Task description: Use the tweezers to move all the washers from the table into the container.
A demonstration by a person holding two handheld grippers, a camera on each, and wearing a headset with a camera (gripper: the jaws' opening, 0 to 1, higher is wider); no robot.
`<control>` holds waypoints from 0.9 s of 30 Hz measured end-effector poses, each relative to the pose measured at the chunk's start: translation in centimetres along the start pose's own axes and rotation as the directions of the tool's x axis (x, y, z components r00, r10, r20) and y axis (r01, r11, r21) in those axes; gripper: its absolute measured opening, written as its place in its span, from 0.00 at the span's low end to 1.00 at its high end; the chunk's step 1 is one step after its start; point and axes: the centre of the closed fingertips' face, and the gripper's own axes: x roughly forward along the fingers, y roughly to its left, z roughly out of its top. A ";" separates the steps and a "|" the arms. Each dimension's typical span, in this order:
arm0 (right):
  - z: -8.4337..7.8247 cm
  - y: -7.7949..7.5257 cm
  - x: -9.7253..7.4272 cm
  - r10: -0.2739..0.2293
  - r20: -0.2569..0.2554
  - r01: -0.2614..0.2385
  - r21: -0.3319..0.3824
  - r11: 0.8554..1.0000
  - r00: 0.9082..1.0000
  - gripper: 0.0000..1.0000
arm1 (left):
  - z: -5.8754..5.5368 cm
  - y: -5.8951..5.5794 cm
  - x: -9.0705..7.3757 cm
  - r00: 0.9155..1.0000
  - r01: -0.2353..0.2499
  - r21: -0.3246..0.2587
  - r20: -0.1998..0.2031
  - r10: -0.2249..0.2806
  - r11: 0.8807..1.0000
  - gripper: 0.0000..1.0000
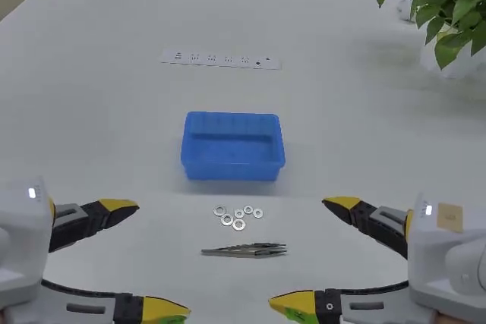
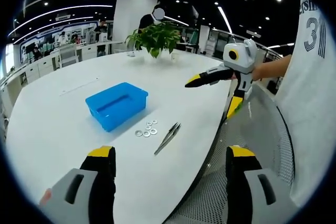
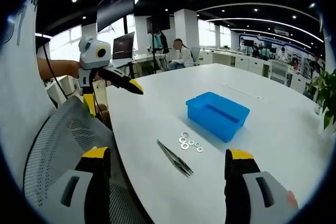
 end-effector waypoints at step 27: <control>0.4 0.1 -0.2 -0.002 0.011 0.001 0.005 1.000 1.000 0.91 | 0.1 0.3 -0.3 1.000 -0.007 0.012 -0.006 0.007 1.000 0.92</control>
